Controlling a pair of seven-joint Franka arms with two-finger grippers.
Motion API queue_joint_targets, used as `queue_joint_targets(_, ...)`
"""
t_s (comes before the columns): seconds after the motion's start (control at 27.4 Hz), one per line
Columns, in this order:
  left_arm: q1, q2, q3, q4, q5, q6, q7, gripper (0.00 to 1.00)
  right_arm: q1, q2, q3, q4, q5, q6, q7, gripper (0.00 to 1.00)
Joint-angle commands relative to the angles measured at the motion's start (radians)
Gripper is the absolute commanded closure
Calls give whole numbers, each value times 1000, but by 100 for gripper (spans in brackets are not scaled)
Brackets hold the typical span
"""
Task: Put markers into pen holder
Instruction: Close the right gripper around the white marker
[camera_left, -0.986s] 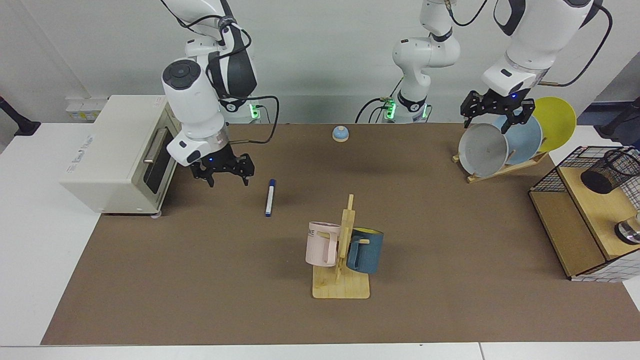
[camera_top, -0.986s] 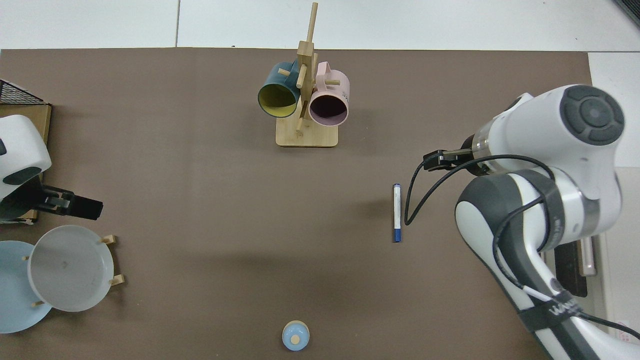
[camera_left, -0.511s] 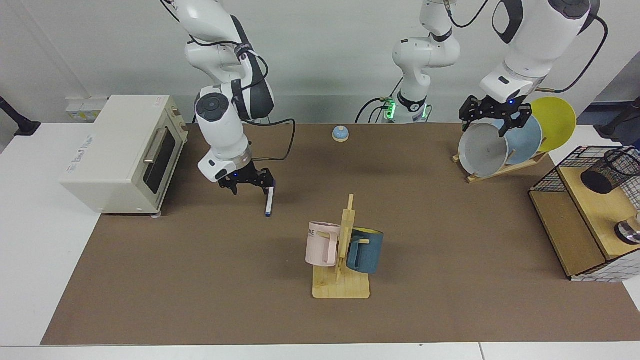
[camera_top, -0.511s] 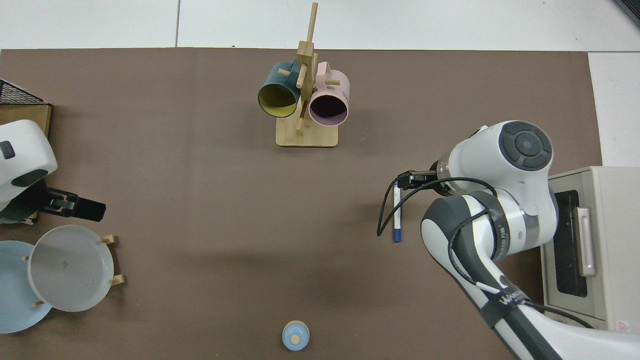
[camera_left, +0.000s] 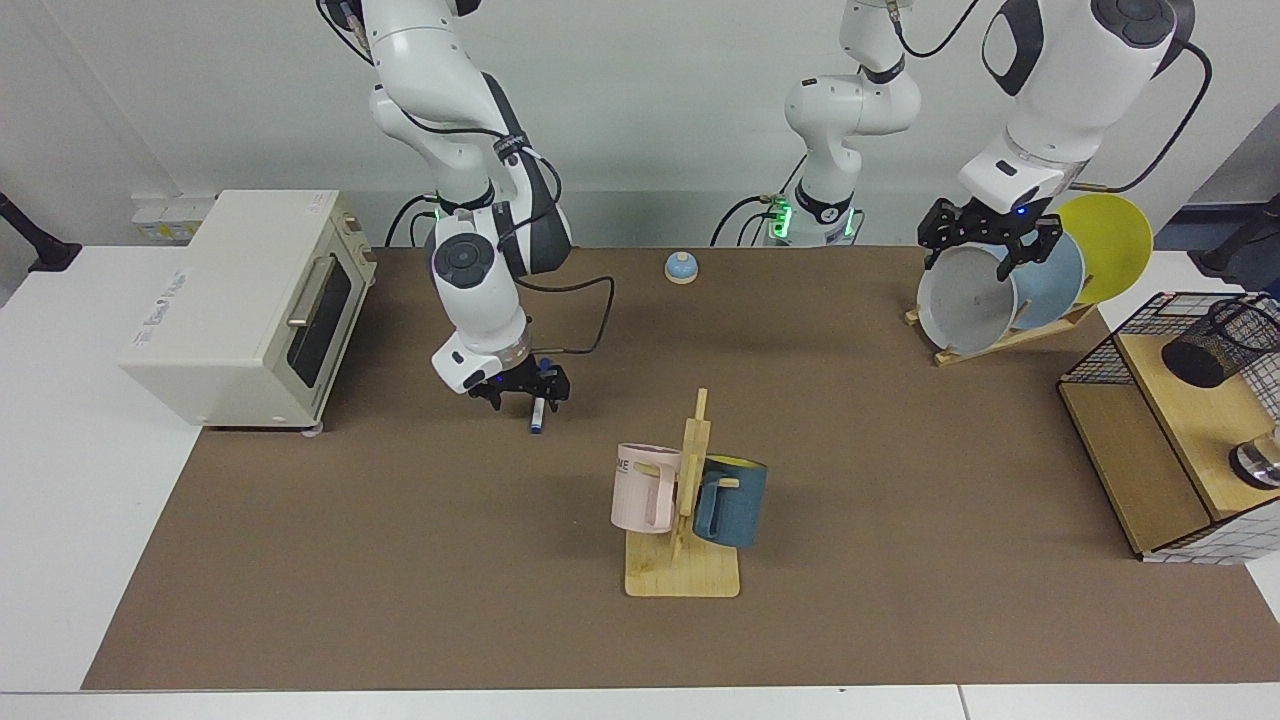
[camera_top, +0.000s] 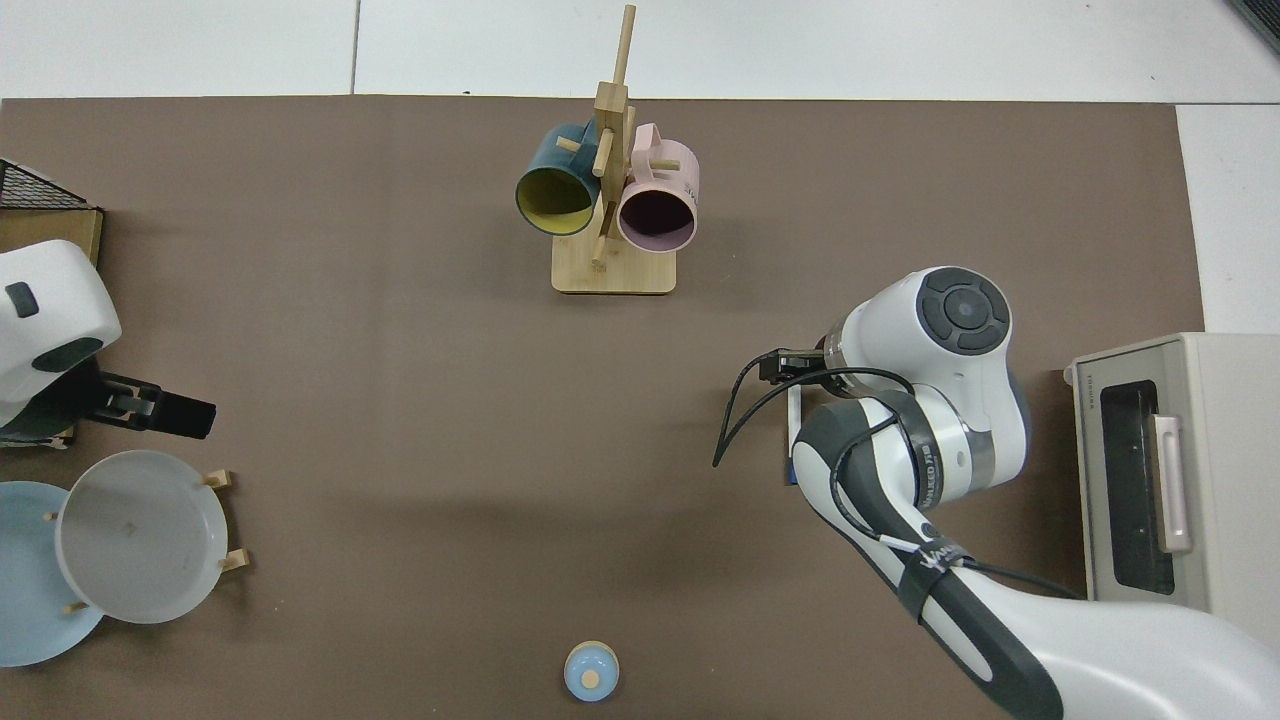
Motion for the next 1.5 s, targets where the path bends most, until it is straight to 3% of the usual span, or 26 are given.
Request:
queue_joint_targets(0.0,-3,-26,7,-38,4,30,14,0,-1,29,0,-4,2,46,22,1)
queue_joint_targets(0.22,-3,-26,7,-38,4,31,12,0,12,40,0,-7,-2,47,35,5)
queue_joint_targets(0.47,-3,-26,7,-38,4,30,12,0,25,43,-1,-7,-7,47,45,25)
queue_joint_targets(0.62,-3,-26,7,-38,4,30,5,0,28,43,-1,-7,-33,46,45,29)
queue_joint_targets(1.13,-1,-26,9,-38,3,28,1,0,48,51,-1,-5,-77,46,89,100)
queue_joint_targets(1.46,-6,-31,7,-14,3,15,-2,0,52,37,0,62,-74,-11,169,100)
